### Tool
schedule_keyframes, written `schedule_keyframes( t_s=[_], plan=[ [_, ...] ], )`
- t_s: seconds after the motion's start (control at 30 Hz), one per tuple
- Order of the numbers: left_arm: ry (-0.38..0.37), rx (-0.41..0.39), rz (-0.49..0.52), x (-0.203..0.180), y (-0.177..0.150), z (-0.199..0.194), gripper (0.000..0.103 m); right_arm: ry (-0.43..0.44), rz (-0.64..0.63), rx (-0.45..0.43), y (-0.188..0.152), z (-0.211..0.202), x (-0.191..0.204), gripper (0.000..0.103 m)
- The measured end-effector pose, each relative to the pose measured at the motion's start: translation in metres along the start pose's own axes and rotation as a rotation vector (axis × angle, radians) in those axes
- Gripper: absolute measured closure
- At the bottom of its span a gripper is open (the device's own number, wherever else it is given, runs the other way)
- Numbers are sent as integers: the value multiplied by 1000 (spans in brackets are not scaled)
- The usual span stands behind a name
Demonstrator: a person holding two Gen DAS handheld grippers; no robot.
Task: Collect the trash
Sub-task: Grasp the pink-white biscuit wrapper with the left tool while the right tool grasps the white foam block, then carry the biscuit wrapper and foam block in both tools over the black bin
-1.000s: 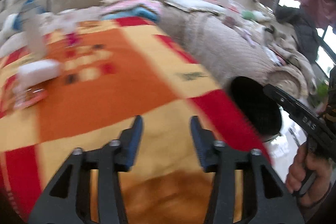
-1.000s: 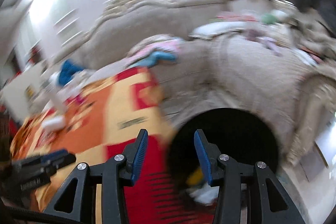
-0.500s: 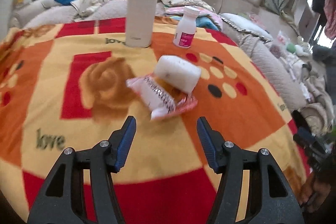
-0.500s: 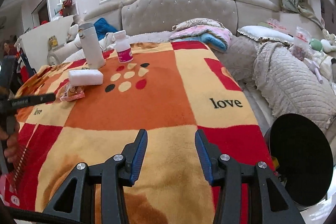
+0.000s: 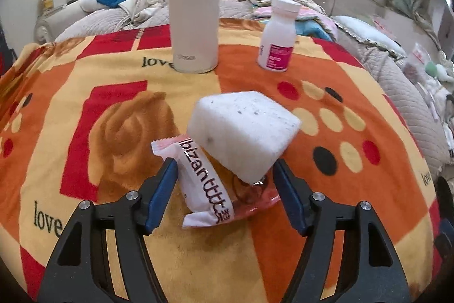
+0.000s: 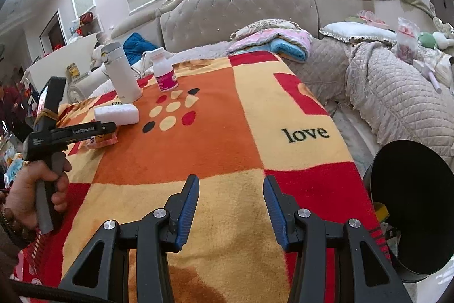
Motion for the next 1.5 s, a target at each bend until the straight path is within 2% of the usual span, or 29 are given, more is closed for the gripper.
schedule_keyframes(
  t_s=[0.03, 0.07, 0.1, 0.23, 0.33, 0.4, 0.5, 0.57, 0.63, 0.7, 0.77, 0.87, 0.97, 1.03, 1.07, 1.1, 1.17, 1.23, 1.33, 1.37, 1.4, 1.5],
  plan=[
    [-1, 0, 1, 1, -2, 0, 37, 2, 0, 0, 0, 0, 0, 58],
    [4, -3, 3, 2, -3, 0, 46, 1, 0, 1, 0, 0, 1, 58],
    [12, -12, 3, 4, -6, -4, 48, 1, 0, 1, 0, 0, 1, 58],
    [-42, -18, -21, 19, -22, -27, 51, 8, -16, 12, -1, 1, 3, 58],
    [-72, -25, -27, 32, -51, -67, 51, 11, -49, 18, -2, 1, 8, 58],
    [-58, -40, -22, 41, -74, -94, 51, 1, -68, 45, -2, 5, 14, 58],
    [-28, -50, -31, 54, -97, -111, 51, 108, -32, 91, 9, 10, 37, 58],
    [11, -67, -45, 66, -106, -113, 51, 199, 7, 127, 20, 21, 65, 57],
    [13, -58, -78, 75, -109, -107, 51, 280, 49, 161, 33, 39, 99, 53],
    [27, -55, -98, 82, -113, -100, 51, 320, 78, 200, 40, 62, 129, 43],
    [-4, -62, -124, 87, -115, -99, 51, 339, 87, 246, 45, 93, 162, 42],
    [-24, -66, -158, 92, -115, -97, 51, 331, 106, 283, 49, 129, 190, 42],
    [-38, -75, -214, 100, -117, -97, 51, 319, 230, 346, 54, 172, 204, 42],
    [-39, -77, -228, 102, -117, -97, 51, 286, 303, 338, 58, 185, 208, 24],
    [-37, -78, -226, 102, -117, -98, 51, 271, 356, 332, 60, 191, 210, 11],
    [-35, -77, -223, 101, -117, -98, 51, 251, 379, 338, 62, 196, 211, 9],
    [-35, -76, -221, 100, -117, -98, 51, 125, 364, 364, 64, 208, 219, 10],
    [-36, -77, -223, 101, -117, -98, 51, 13, 269, 362, 67, 215, 234, 10],
    [-34, -76, -221, 101, -117, -98, 51, -122, 88, 357, 63, 218, 251, 27],
    [-35, -76, -222, 101, -118, -98, 51, -144, 52, 354, 62, 217, 253, 32],
    [-35, -76, -222, 101, -118, -98, 51, -130, 21, 347, 60, 213, 254, 35],
    [-34, -76, -222, 101, -118, -98, 51, -22, -16, 304, 56, 188, 242, 38]
  ],
)
Point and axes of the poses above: each gripper's, at about its wrist camera, not at the fingertips, and z roughly the way its jaws point, x to its left, y to its top, the point moved 2 cm from there along z, roughly the way its jaws point, and after that the axes turned 7 degrees about z, right-handed, at the moved point
